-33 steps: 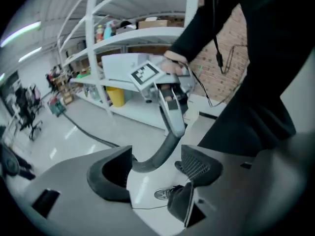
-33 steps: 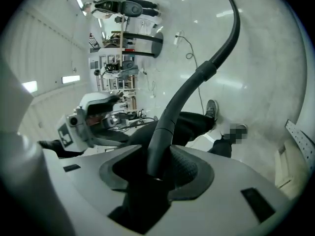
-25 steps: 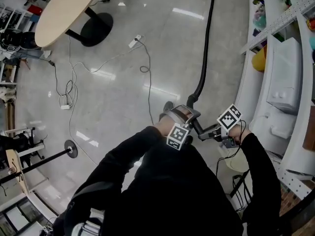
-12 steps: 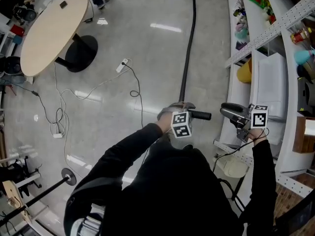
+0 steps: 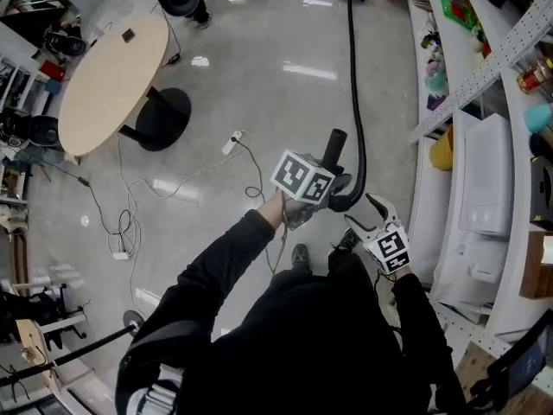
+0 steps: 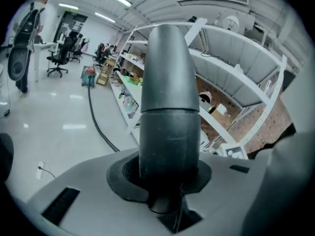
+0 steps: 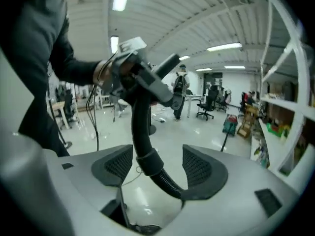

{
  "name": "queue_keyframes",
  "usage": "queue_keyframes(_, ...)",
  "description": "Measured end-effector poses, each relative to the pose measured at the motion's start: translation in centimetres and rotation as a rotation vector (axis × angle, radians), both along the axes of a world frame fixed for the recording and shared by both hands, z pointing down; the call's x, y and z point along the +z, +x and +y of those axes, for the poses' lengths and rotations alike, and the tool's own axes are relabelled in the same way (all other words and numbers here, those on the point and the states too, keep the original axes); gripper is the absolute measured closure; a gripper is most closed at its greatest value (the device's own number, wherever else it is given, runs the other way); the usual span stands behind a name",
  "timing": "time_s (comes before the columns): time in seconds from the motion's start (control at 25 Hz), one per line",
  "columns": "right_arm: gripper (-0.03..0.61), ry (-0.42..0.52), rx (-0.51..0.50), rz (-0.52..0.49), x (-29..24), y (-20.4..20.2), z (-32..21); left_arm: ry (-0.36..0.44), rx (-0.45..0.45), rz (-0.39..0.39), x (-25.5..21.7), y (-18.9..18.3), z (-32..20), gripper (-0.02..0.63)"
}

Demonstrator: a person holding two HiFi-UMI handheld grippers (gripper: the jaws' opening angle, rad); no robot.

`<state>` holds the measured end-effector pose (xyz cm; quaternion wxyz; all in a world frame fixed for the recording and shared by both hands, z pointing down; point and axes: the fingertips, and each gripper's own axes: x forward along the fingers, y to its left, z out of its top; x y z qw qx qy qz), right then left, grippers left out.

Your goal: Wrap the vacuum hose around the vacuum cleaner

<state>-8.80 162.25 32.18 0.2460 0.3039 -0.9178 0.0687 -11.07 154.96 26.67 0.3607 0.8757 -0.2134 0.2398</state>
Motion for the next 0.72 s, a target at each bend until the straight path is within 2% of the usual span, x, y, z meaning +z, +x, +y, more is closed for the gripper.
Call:
queue_keyframes(0.16, 0.272, 0.155, -0.256, 0.175, 1.1, -1.9, -1.5, -0.110, 0.036, 0.061, -3.8, 2.8, -1.3, 0.500)
queue_keyframes(0.2, 0.282, 0.200, -0.302, 0.210, 1.1, -1.9, -2.0, -0.127, 0.053, 0.067, -4.6, 3.7, -1.7, 0.497)
queue_keyframes(0.24, 0.325, 0.227, -0.337, 0.222, 0.9, -1.8, -2.6, -0.143, 0.076, 0.068, -5.3, 4.6, -2.0, 0.492)
queue_keyframes(0.32, 0.334, 0.206, -0.388, 0.183, 0.3, -1.1, -3.6, -0.176, 0.110, 0.089, -6.3, 6.4, -2.8, 0.485)
queue_keyframes(0.36, 0.334, 0.172, -0.411, 0.145, 0.0, -0.8, -4.0, -0.193, 0.107, 0.127, -6.9, 7.3, -3.5, 0.477)
queue_keyframes(0.44, 0.336, 0.058, -0.439, 0.029, -0.9, 0.0, -4.6, -0.200, 0.055, 0.265, -8.6, 8.8, -5.5, 0.465)
queue_keyframes(0.48, 0.336, -0.012, -0.436, -0.045, -1.5, 0.4, -5.1, -0.170, 0.018, 0.335, -9.7, 9.2, -6.7, 0.449)
queue_keyframes(0.52, 0.336, -0.074, -0.423, -0.117, -2.1, 0.7, -5.7, -0.111, -0.019, 0.376, -10.6, 9.2, -8.0, 0.375)
queue_keyframes(0.56, 0.337, -0.121, -0.406, -0.175, -2.8, 1.1, -6.5, -0.028, -0.054, 0.381, -11.3, 8.8, -9.3, 0.314)
queue_keyframes(0.64, 0.337, -0.172, -0.369, -0.252, -4.0, 2.2, -8.5, 0.142, -0.107, 0.325, -11.7, 7.1, -11.2, 0.299)
queue_keyframes(0.72, 0.337, -0.200, -0.328, -0.313, -5.3, 3.4, -11.0, 0.238, -0.098, 0.258, -10.6, 6.0, -11.4, 0.299)
